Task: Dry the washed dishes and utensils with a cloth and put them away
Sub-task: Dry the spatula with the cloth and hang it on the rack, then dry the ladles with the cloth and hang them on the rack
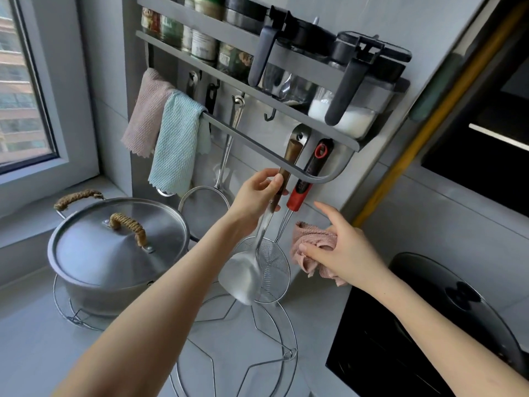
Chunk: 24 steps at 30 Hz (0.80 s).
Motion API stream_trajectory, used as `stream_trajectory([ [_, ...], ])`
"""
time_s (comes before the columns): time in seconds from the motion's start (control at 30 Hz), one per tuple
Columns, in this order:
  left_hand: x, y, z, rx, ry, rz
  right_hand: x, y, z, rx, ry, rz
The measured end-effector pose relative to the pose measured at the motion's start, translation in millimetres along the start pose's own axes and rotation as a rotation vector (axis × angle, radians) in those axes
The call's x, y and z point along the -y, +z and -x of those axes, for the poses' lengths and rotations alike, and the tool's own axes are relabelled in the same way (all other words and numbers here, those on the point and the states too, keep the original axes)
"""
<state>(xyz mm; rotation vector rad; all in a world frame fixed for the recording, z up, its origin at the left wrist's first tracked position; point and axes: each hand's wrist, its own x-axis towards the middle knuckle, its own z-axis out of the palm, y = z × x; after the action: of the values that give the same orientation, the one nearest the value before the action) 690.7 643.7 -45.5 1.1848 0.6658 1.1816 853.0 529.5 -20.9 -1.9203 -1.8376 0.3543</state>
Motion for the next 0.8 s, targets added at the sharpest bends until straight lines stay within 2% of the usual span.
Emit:
stream_trajectory([
  [0.2,3,4,-5,-0.063,-0.031,-0.038,0,-1,6,-0.014,-0.014,0.012],
  [0.37,-4,0,2,-0.074,-0.068,-0.184,14,-3,22,0.044,-0.055,-0.05],
  [0.47,-15,-12,28,-0.127,-0.089,-0.266,24,1,32,0.064,-0.139,-0.075],
  [0.67,-43,-70,143,-0.289,-0.138,-0.389,62,32,53,0.187,-0.326,-0.23],
  [0.8,-59,-125,259,-0.537,-0.197,-0.482,103,70,74,0.336,-0.467,-0.324],
])
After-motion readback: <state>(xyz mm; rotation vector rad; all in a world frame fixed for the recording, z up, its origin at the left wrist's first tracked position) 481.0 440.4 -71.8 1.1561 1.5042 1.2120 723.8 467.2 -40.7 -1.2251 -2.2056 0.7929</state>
